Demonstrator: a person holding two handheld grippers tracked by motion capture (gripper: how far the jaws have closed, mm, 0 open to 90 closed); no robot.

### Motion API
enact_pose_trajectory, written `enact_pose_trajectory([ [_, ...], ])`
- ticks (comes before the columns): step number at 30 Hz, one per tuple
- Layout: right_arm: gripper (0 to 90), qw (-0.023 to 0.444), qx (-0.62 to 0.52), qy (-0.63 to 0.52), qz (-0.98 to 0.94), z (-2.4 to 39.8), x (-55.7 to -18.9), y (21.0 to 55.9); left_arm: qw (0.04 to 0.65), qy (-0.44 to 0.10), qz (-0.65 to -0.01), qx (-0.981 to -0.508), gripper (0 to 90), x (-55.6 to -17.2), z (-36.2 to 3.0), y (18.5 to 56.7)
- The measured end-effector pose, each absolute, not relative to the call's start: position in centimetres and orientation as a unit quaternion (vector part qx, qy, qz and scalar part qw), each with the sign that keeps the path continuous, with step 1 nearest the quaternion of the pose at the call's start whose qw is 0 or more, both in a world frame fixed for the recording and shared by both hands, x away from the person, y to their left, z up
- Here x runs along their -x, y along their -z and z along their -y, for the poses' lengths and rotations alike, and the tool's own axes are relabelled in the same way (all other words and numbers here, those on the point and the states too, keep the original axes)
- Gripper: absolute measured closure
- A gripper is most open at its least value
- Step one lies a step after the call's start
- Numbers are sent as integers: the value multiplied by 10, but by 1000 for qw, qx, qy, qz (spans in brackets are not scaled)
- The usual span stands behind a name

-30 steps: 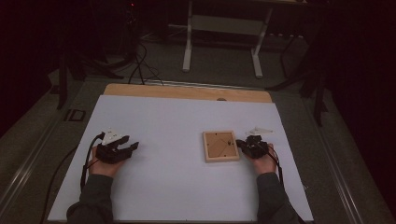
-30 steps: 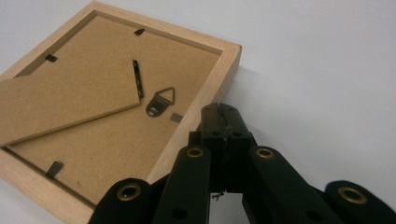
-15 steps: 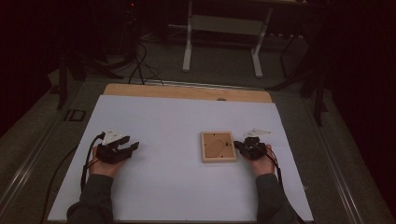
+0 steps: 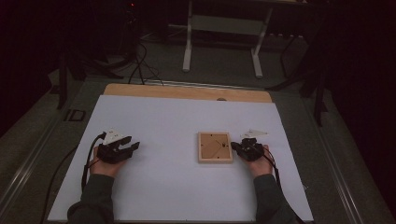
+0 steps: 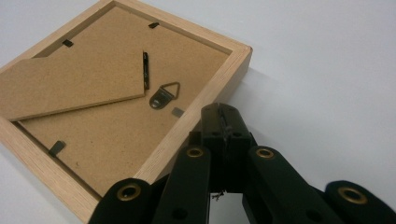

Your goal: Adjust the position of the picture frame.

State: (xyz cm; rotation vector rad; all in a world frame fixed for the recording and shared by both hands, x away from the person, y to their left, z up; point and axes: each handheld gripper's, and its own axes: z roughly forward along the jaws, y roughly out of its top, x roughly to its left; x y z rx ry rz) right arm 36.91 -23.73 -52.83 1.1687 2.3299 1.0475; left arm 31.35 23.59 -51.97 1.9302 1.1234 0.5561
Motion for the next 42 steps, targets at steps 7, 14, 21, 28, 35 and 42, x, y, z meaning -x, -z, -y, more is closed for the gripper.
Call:
enact_pose_trajectory([
  [7,898,159,-403,-368,-822,231,-367,528,414,-216,-443,-765,588,-314,-232,519],
  [14,898,155,-390,-372,-828,220,-365,529,418,-209,-446,-764,618,-314,-226,518],
  [21,898,150,-375,-374,-835,209,-363,528,419,-199,-437,-771,635,-316,-214,519],
  [28,898,145,-371,-378,-836,201,-364,529,422,-175,-426,-780,668,-321,-202,523],
  [35,898,140,-363,-383,-838,191,-362,529,411,-158,-402,-803,740,-324,-179,528],
  [42,897,134,-358,-390,-838,183,-362,530,412,-136,-385,-815,852,-325,-171,532],
])
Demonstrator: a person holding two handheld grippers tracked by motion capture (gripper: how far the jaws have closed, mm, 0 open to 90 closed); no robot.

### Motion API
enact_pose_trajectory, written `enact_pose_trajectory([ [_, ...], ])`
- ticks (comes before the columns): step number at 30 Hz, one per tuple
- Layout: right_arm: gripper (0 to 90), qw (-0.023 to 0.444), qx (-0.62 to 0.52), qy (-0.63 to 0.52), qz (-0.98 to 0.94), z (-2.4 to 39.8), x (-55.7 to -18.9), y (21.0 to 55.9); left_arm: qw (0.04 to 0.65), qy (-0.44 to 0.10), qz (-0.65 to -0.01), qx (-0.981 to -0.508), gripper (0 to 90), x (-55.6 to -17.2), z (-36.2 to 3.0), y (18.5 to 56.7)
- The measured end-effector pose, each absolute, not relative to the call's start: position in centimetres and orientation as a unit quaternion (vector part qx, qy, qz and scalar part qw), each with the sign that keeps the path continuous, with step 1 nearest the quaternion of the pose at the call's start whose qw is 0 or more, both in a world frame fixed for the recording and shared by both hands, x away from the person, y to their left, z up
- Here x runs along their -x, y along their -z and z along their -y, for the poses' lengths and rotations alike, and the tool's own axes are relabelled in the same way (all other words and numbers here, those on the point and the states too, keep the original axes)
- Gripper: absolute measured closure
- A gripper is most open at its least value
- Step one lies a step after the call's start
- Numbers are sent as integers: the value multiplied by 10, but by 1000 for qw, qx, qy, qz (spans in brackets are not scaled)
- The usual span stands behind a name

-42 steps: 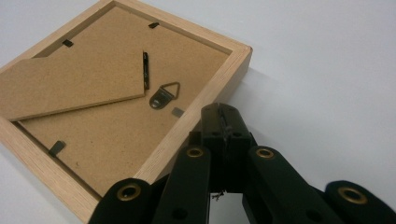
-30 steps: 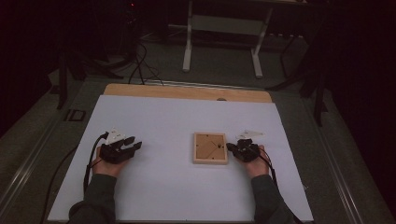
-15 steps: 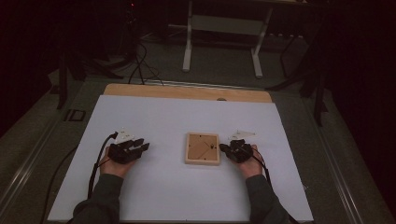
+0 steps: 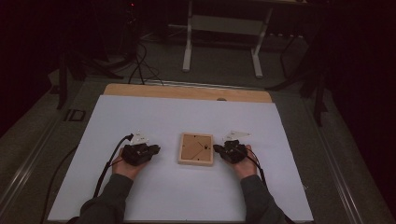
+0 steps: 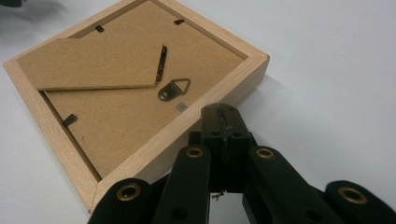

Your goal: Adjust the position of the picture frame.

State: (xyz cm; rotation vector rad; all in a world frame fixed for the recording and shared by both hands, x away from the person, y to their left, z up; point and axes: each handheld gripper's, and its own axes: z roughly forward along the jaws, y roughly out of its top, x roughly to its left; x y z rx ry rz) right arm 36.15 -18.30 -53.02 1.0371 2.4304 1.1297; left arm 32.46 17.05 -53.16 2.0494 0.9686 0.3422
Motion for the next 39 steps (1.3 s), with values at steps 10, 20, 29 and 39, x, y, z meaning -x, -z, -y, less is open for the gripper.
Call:
enact_pose_trajectory([
  [10,897,128,-355,-395,-838,170,-362,531,405,-122,-372,-826,898,-325,-158,535],
  [20,895,119,-340,-374,-854,166,-350,534,395,-118,-352,-840,898,-323,-146,538],
  [29,892,118,-332,-376,-857,153,-351,536,390,-118,-352,-843,898,-324,-144,540],
  [39,896,124,-341,-375,-853,149,-356,537,390,-120,-355,-841,899,-323,-143,540],
])
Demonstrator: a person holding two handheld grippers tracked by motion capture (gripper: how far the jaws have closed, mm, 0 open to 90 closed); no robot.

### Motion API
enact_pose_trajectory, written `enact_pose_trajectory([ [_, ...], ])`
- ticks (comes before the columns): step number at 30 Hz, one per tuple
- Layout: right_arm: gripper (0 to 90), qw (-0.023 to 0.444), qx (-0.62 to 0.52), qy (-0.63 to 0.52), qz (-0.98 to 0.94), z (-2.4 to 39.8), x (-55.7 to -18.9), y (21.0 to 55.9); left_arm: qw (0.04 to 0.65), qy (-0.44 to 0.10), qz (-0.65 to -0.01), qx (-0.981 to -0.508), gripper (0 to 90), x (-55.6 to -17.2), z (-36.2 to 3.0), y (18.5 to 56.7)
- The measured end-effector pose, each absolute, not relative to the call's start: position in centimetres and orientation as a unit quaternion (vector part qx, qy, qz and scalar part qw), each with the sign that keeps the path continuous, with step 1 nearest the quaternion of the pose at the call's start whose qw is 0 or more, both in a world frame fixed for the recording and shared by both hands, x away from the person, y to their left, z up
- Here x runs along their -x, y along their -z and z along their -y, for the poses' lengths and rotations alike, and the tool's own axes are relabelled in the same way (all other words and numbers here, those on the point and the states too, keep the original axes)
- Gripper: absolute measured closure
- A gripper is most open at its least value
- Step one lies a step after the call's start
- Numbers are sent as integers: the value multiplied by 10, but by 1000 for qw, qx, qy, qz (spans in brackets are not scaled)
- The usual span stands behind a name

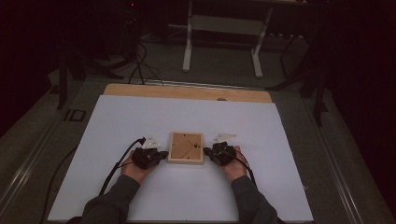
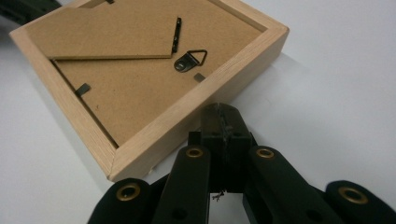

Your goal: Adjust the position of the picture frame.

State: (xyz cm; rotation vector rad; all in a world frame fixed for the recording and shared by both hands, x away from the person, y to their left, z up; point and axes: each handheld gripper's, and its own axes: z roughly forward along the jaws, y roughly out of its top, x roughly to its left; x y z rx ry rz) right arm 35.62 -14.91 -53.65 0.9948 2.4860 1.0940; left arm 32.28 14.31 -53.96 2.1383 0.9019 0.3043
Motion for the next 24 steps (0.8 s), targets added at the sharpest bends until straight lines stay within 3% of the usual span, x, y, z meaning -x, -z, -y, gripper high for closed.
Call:
enact_pose_trajectory([
  [24,897,122,-348,-372,-852,152,-354,537,389,-127,-349,-843,897,-322,-139,540],
])
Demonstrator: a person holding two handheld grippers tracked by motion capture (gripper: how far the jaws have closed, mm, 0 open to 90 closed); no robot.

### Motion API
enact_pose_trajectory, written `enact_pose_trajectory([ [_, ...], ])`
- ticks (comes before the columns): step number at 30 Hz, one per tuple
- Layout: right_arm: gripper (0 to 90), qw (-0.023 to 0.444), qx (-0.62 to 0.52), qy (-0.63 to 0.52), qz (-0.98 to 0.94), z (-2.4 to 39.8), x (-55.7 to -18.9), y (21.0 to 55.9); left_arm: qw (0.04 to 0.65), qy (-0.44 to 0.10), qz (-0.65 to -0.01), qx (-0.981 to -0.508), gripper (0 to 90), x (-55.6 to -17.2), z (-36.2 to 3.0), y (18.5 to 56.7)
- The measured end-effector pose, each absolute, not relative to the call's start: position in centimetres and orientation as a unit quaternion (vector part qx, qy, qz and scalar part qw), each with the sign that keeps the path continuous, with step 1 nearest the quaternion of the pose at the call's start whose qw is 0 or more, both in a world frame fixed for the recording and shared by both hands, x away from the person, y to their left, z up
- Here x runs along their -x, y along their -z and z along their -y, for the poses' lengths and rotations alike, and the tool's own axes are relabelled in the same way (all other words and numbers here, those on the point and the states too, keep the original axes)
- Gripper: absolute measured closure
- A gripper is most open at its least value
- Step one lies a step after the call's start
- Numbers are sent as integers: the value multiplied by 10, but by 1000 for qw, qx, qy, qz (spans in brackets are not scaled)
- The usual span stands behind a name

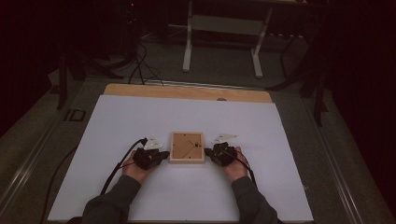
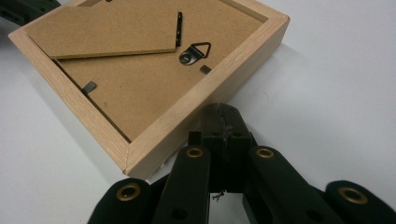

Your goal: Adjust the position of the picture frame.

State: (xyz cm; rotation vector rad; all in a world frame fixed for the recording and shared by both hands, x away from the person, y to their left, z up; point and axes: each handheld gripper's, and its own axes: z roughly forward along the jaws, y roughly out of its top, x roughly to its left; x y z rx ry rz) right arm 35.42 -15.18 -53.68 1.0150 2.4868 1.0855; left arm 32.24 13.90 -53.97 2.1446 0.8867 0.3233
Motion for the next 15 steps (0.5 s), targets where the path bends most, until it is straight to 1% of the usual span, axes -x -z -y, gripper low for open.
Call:
enact_pose_trajectory([
  [7,888,120,-343,-374,-853,151,-353,537,387,-131,-353,-842,865,-324,-142,539],
  [10,861,120,-342,-374,-854,152,-354,537,390,-135,-355,-839,855,-325,-144,538],
  [15,825,134,-343,-368,-854,154,-354,536,394,-146,-366,-830,819,-325,-149,535],
])
